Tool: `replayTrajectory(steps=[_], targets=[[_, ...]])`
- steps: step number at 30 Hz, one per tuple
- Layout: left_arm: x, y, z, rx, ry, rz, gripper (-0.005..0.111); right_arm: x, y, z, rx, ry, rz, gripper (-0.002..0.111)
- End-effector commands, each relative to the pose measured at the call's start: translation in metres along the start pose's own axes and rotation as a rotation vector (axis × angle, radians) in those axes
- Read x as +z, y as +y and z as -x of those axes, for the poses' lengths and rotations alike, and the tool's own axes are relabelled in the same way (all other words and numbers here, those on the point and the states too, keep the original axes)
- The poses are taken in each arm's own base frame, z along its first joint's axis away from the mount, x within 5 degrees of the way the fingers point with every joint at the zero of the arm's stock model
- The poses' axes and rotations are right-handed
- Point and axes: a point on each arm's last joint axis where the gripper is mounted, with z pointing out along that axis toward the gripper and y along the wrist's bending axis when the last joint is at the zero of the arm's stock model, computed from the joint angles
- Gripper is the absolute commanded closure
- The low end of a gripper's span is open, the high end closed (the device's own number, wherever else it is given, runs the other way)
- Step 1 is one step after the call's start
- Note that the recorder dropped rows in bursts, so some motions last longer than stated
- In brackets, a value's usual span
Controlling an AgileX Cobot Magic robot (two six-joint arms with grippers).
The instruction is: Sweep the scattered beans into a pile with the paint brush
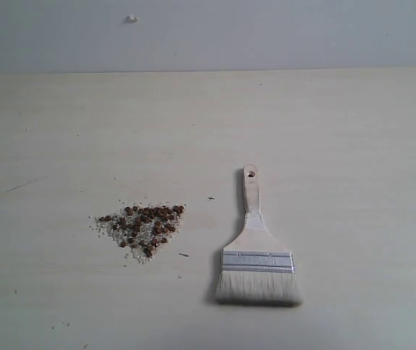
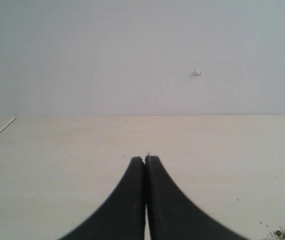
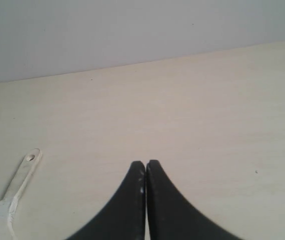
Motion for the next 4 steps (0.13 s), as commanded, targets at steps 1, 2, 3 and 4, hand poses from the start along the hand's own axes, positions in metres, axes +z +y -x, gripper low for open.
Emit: replayTrajectory(steps=[1, 2, 3, 4], targets=[[-0.0003, -0.0003, -0.0007, -0.007, -0.003, -0.005, 0.107, 0.0001, -0.0005, -0.001, 0.0, -0.002, -0.006, 0.108], [-0.0003, -0.0003, -0.0007, -0.007, -0.003, -0.005, 0.107, 0.0001, -0.0005, -0.001, 0.0, -0.002, -0.006, 0.108], [-0.0003, -0.0003, -0.0007, -0.007, -0.003, -0.005, 0.107, 0.0001, -0.0005, -0.001, 0.0, -0.002, -0.006, 0.108], [-0.0003, -0.0003, -0.0007, -0.007, -0.003, -0.005, 0.107, 0.0001, -0.0005, -0.001, 0.0, -0.002, -0.006, 0.108]])
